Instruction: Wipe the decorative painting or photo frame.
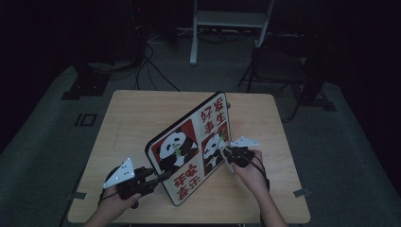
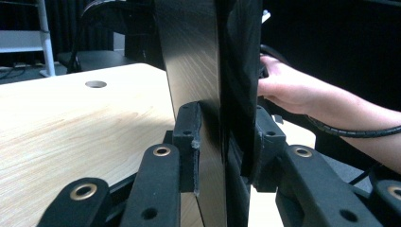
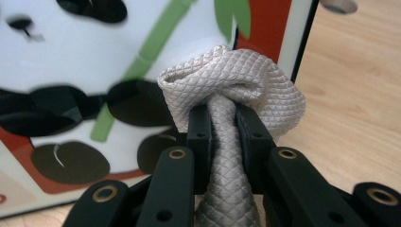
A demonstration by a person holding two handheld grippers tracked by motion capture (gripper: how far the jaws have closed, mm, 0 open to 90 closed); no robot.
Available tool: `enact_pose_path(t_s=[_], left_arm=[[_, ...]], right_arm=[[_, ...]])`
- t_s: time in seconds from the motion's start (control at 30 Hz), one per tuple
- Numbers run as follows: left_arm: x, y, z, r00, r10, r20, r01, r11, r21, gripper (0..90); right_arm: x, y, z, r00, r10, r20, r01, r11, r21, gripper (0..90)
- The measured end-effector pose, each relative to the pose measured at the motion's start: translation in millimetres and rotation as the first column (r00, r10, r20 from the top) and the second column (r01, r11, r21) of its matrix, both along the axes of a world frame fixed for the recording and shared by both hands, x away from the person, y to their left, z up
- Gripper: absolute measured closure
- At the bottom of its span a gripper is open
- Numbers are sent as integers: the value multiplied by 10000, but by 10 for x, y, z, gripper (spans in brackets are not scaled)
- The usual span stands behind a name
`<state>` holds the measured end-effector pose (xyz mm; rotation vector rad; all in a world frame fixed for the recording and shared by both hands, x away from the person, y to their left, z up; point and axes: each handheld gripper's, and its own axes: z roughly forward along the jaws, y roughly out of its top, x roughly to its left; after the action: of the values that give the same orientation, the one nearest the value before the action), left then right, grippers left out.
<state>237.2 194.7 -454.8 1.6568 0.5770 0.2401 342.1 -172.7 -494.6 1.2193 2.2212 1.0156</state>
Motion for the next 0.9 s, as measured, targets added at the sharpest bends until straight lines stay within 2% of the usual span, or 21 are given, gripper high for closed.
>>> enact_pose_path(t_s=[0.23, 0.5, 0.67, 0.8, 0.9], left_arm=[[-9, -5, -1, 10000, 10, 23, -10, 10000, 7, 702], [-7, -5, 0, 10000, 3, 32, -3, 10000, 22, 702], [-7, -5, 0, 10000, 7, 26, -7, 10000, 16, 702], [-9, -9, 3, 10000, 31, 54, -31, 10000, 49, 703], [-9, -9, 4, 10000, 39, 56, -40, 10000, 61, 703]], right_arm=[[4, -10, -78, 9998, 10, -180, -14, 9998, -221, 780], [6, -48, -201, 9983, -52, -589, 40, 9998, -210, 780], [9, -62, -295, 9963, -104, -857, 68, 9991, -420, 780], [6, -86, -272, 9954, -127, -949, 100, 9995, -284, 780], [1, -109, -225, 9963, -163, -840, 150, 9998, -163, 781]])
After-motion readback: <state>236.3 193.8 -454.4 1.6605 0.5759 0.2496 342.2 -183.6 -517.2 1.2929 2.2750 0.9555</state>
